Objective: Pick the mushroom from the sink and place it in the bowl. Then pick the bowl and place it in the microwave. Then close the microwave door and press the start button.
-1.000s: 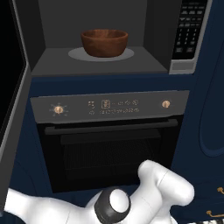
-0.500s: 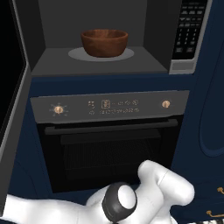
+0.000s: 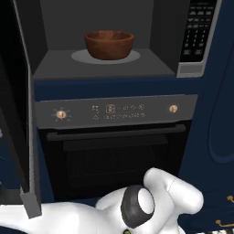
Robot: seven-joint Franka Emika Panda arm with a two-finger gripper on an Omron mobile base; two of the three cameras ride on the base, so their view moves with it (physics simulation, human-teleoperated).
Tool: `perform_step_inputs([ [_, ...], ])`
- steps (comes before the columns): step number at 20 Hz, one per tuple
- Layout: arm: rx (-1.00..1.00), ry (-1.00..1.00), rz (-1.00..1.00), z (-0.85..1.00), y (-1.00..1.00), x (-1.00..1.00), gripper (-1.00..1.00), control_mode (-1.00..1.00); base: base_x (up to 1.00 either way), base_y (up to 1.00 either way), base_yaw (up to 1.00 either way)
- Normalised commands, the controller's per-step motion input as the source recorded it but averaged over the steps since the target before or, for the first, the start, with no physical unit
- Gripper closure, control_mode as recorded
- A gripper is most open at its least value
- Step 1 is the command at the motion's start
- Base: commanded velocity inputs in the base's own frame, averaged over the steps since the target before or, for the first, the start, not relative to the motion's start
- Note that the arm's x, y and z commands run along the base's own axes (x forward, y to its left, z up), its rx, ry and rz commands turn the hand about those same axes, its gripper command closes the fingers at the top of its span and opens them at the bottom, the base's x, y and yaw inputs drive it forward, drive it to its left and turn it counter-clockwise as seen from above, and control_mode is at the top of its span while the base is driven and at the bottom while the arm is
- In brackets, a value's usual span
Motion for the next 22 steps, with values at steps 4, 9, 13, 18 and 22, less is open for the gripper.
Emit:
perform_step_inputs([
  [4,0.21,0.05,0.12,0.41,-0.92,-0.06,-1.00,-1.00,0.00,0.00,0.00],
  [9,0.16,0.08,0.20,0.24,-0.95,0.00,-1.00,-1.00,0.00,0.00,0.00],
  [13,0.11,0.12,0.25,0.11,-0.90,0.00,-1.00,-1.00,0.00,0.00,0.00],
  [18,0.10,0.12,0.27,0.09,-0.89,0.00,-1.00,-1.00,0.00,0.00,0.00],
  [22,0.10,0.13,0.29,0.07,-0.85,0.00,-1.00,-1.00,0.00,0.00,0.00],
])
